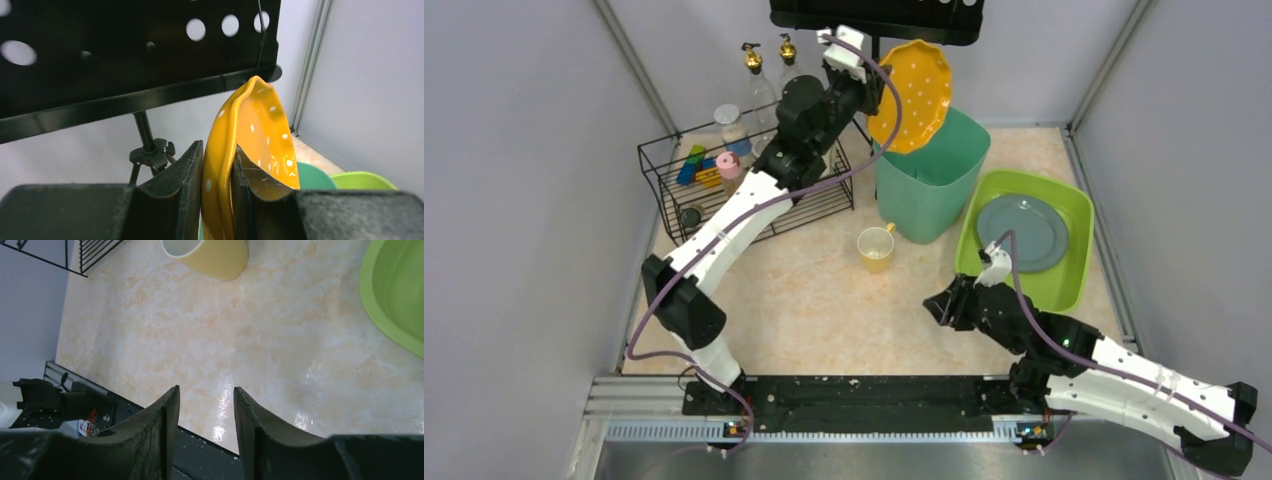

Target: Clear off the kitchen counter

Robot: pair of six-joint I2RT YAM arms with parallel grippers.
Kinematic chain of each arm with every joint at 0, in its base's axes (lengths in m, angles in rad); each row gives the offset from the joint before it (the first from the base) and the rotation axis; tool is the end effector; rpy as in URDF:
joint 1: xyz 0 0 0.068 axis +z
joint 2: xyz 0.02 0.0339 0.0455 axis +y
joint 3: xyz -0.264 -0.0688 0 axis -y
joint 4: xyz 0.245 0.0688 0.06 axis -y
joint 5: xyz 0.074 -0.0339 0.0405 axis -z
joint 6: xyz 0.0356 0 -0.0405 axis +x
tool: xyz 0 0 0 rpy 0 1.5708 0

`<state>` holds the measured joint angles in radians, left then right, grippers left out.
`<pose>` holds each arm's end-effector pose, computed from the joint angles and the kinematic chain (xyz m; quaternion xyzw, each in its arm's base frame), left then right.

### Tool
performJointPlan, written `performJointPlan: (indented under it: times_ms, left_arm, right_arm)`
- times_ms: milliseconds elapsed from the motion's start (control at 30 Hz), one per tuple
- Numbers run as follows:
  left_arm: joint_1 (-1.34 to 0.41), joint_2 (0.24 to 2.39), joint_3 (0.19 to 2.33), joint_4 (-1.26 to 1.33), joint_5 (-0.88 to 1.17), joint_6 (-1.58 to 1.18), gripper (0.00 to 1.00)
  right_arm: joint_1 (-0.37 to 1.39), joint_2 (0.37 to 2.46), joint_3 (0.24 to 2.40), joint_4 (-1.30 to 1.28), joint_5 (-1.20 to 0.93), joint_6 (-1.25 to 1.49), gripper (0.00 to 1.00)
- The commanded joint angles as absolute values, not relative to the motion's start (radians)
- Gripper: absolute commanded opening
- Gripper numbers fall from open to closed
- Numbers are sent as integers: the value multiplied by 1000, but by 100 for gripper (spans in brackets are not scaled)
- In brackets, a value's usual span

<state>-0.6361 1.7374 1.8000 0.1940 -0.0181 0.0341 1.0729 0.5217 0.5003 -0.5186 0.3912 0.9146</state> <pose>0.3306 -0.2434 0.4769 0.1941 0.5792 -0.2295 0.7578 0.0736 0.1069 0.2448 0.0280 0.8584 0.3129 0.4055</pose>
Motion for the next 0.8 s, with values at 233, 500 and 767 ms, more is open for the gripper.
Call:
performJointPlan:
  times_ms: [233, 500, 767]
  left_arm:
    - [-635, 1405, 1876, 140, -150, -252, 0]
    - [-635, 1201, 1726, -61, -174, -426, 0]
    - [-634, 1040, 1555, -164, -130, -602, 0]
  right_arm:
    - [1079, 572, 802, -540, 491, 747, 59]
    - [1079, 559, 919, -485, 449, 709, 65]
    - [1080, 617, 1021, -379, 317, 670, 72]
